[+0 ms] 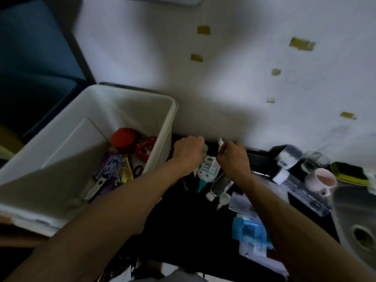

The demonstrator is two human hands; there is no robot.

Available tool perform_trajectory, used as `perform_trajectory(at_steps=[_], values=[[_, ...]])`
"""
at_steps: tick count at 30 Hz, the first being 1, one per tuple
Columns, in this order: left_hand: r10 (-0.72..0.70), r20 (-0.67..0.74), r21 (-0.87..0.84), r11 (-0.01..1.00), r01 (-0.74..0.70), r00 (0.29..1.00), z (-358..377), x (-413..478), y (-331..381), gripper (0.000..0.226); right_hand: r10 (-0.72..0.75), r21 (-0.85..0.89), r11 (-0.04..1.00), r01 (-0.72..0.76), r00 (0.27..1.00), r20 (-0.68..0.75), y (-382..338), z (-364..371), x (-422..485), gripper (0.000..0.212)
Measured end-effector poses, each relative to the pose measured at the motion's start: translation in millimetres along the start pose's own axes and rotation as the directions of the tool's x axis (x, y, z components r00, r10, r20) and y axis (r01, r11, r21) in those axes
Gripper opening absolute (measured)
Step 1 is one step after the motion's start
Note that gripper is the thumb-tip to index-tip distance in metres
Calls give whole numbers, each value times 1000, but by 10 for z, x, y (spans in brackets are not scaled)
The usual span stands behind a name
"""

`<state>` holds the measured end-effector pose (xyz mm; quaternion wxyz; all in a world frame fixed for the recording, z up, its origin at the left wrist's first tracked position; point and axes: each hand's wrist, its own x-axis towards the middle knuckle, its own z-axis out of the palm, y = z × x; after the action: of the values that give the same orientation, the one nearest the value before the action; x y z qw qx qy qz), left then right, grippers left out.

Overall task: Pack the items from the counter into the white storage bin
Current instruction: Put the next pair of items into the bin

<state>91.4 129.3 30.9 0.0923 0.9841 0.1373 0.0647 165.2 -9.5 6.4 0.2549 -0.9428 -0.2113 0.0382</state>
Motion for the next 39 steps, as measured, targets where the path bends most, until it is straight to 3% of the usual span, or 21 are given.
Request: perform_trajectory(at_steps=[5, 12, 17, 26, 29, 33, 35, 39], values=[[29, -171, -12, 999, -32, 985, -417, 196, -133, 24, -29, 39, 999, 33, 996, -87, -373, -149, 42, 12], [24, -169, -205, 977, -60, 985, -771, 209, -787, 21, -115, 67, 989, 130, 975, -188, -992, -158, 115, 14], [1, -256, -143, 989, -39, 967, -946, 49, -1340, 21, -219, 102, 965, 243, 955, -202, -1477, -60, 124, 16], [-59, -96, -227, 973, 36, 994, -833, -301, -2425, 44, -410, 25, 907, 420, 896, -172, -2259, 521, 45, 19], [-90, -13, -226, 970, 85, 996, -775, -438, -2713, 48, -424, -9, 905, 426, 900, -102, -2425, 793, -36, 24], [-57, 83, -181, 981, 72, 995, -633, -622, -3010, 49, -355, -45, 930, 365, 924, 145, -2601, 1191, -106, 23], [-12, 166, -119, 992, 32, 986, -523, -666, -3126, 42, -330, -60, 932, 358, 905, 267, -2648, 1383, -138, 21], [45, 309, -40, 999, -34, 950, -308, -711, -3266, 26, -298, -91, 930, 356, 876, 380, -2642, 1685, -226, 21]])
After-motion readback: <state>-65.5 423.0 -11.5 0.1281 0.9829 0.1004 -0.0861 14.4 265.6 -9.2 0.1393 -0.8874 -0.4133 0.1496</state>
